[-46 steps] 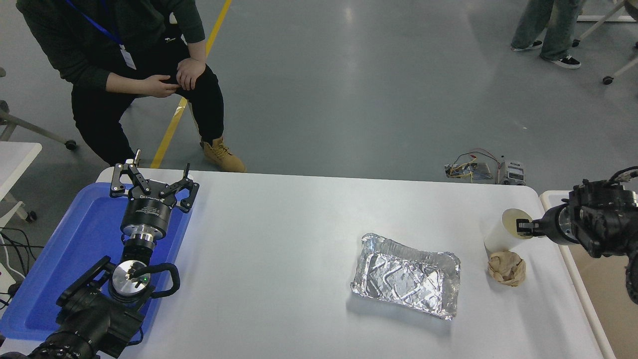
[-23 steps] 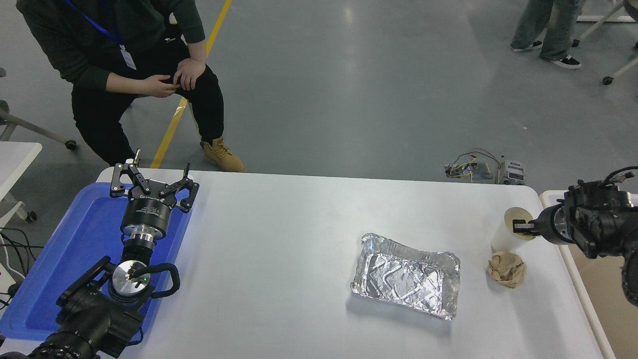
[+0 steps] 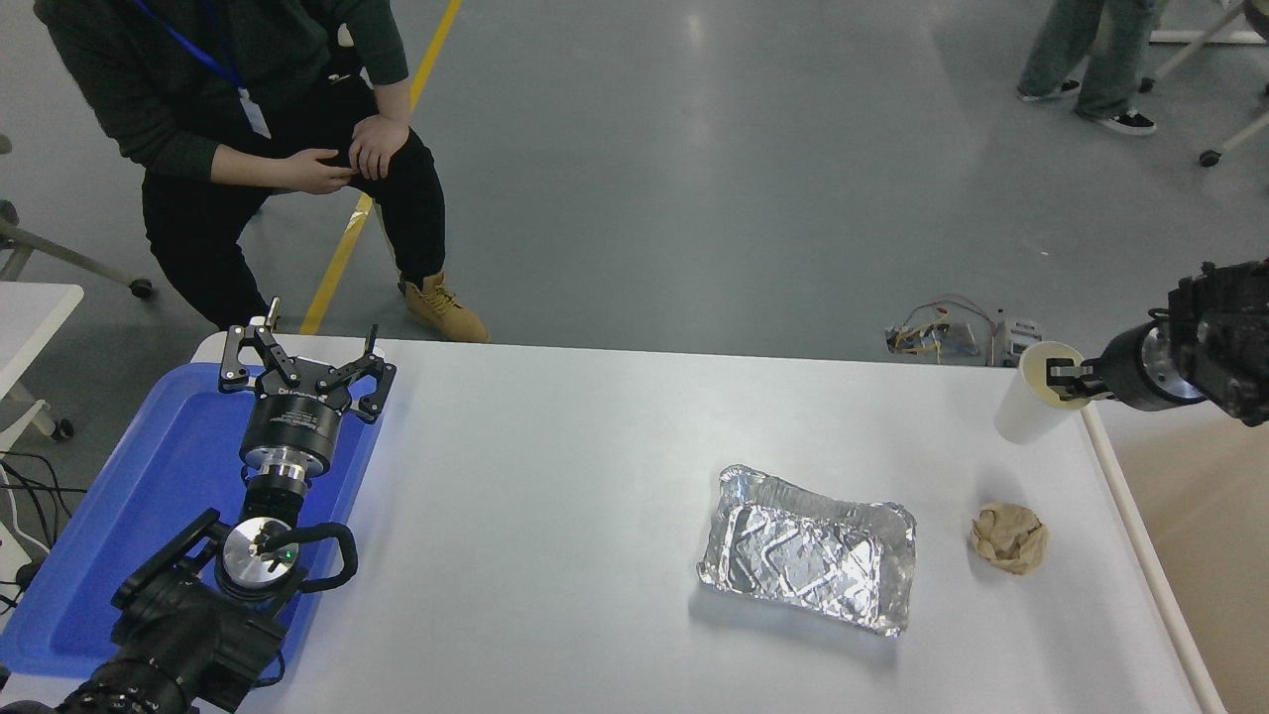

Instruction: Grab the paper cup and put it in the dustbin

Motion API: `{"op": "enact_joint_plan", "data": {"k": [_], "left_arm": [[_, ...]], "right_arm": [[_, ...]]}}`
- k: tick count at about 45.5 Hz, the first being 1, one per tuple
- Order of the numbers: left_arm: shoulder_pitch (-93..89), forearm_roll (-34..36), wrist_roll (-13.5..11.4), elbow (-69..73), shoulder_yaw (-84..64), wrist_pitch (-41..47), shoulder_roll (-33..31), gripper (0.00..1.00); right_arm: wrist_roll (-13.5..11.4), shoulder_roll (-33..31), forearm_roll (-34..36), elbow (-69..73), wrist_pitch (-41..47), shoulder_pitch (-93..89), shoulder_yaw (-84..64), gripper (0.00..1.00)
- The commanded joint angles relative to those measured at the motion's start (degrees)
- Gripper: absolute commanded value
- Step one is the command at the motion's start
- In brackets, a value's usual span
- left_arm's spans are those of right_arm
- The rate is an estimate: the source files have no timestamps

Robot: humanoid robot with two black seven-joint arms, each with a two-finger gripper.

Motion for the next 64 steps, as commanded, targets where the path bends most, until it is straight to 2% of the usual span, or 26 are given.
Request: {"op": "enact_joint_plan", "data": {"k": [1,12,32,40,50,64], "left_arm": [[0.00,-0.01,0.01,0.00,0.00,0.00,0.01,1.00],[0.00,-0.01,0.01,0.00,0.00,0.00,0.01,1.00],[0.00,-0.01,-0.08,0.00,0.00,0.00,0.01,1.00],[0.00,-0.01,-0.08,0.00,0.00,0.00,0.01,1.00],[0.00,-0.01,-0.08,0.00,0.00,0.00,0.01,1.00],[0.00,-0.01,-0.08,0.00,0.00,0.00,0.01,1.00]], "right_arm": [[0.40,-6.31,-4.17,7.23,9.07,16.70,-0.44,0.00],[0.40,-9.56,-8.83,7.67,13.47,24.79,-0.53,0.00],[0.40,-9.74,-9.36,5.57,12.42,21.11,0.09,0.00],[0.40,-9.39,-9.36,-6.46,6.72,9.17,0.26,0.00],[0.31,-5.08,-8.48,-25.01,-5.15,-16.31,8.16,0.00],[-0.48,-3.32,-7.69,-28.98,-20.79,-34.61,12.48,0.00]]}}
